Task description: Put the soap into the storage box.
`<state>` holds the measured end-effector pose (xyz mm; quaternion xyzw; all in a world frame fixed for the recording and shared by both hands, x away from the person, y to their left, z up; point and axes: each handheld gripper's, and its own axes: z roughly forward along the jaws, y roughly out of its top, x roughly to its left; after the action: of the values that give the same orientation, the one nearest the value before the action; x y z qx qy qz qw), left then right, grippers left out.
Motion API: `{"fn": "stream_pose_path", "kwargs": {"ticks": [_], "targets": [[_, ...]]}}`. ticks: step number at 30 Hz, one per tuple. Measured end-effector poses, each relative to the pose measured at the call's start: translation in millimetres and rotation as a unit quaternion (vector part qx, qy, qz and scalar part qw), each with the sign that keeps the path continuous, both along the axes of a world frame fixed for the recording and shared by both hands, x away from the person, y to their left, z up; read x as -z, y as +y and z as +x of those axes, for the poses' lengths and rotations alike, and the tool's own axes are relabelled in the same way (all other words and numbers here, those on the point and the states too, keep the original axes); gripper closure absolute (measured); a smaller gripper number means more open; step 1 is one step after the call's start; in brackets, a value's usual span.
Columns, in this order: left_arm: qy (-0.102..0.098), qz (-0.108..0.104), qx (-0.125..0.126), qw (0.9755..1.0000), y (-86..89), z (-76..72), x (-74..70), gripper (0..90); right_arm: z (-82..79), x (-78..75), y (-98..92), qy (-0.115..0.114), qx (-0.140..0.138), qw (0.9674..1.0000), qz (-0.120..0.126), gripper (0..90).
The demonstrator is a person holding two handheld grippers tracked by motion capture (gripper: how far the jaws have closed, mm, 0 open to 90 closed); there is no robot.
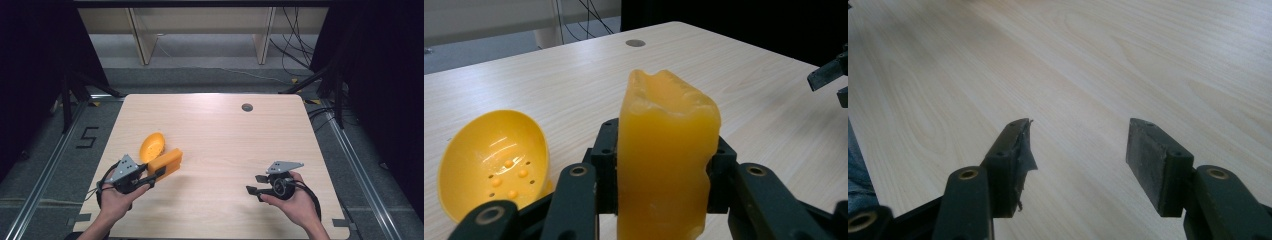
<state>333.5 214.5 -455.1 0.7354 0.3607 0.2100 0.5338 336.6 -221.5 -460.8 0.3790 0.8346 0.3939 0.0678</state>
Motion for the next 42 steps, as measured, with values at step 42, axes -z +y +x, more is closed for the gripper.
{"fn": "stream_pose_path", "kwargs": {"ticks": [42], "targets": [[-0.028,-0.011,-0.141,0.9896,25.1,28.0,-12.7,60.2,3.4,3.9,-0.4,0.015,-0.014,0.9998,-0.006,43.0]]}}
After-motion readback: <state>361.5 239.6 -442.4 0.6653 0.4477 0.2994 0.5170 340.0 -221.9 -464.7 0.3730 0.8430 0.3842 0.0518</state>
